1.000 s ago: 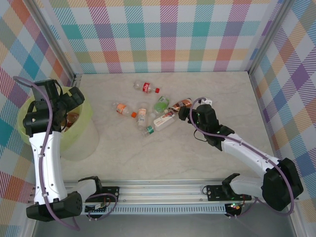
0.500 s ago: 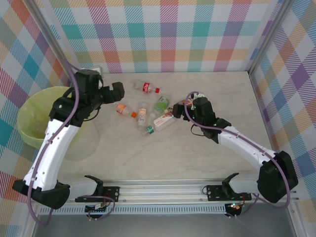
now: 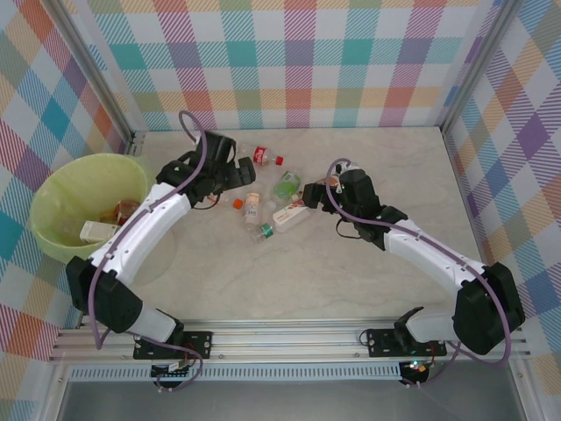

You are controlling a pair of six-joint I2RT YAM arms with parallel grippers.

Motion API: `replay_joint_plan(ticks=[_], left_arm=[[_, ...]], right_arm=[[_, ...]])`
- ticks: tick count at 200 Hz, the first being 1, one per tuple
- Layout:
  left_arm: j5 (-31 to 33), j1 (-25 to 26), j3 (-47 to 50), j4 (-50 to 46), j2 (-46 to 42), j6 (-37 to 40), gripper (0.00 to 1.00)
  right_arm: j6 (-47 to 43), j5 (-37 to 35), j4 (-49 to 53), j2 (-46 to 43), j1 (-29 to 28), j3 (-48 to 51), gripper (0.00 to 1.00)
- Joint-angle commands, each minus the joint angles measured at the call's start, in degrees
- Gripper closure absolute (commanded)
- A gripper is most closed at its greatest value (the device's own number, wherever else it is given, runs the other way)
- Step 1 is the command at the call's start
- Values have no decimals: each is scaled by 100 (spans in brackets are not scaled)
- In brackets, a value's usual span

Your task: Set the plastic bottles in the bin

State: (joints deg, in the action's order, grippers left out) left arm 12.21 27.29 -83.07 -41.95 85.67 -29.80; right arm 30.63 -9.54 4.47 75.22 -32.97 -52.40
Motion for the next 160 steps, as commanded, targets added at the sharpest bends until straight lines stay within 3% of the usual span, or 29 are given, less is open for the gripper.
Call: replay_joint_plan(ticks=[1, 28, 68, 129, 160], left_arm=[[61, 31, 251, 653, 333, -1059, 0], [1013, -2, 291, 410, 854, -2185, 0], [1128, -319, 631, 797, 1415, -3045, 0], [1125, -782, 500, 1140, 2409, -3112, 0], [1047, -926, 357, 1429, 2872, -2893, 5]], right_arm=[[125, 103, 33, -125, 36, -17, 0], [252, -11, 184, -337, 41, 63, 0], [93, 106, 619, -593, 72, 21, 0], [76, -277, 711, -1015, 71, 263, 0], [59, -309, 720, -1213, 67, 416, 0]])
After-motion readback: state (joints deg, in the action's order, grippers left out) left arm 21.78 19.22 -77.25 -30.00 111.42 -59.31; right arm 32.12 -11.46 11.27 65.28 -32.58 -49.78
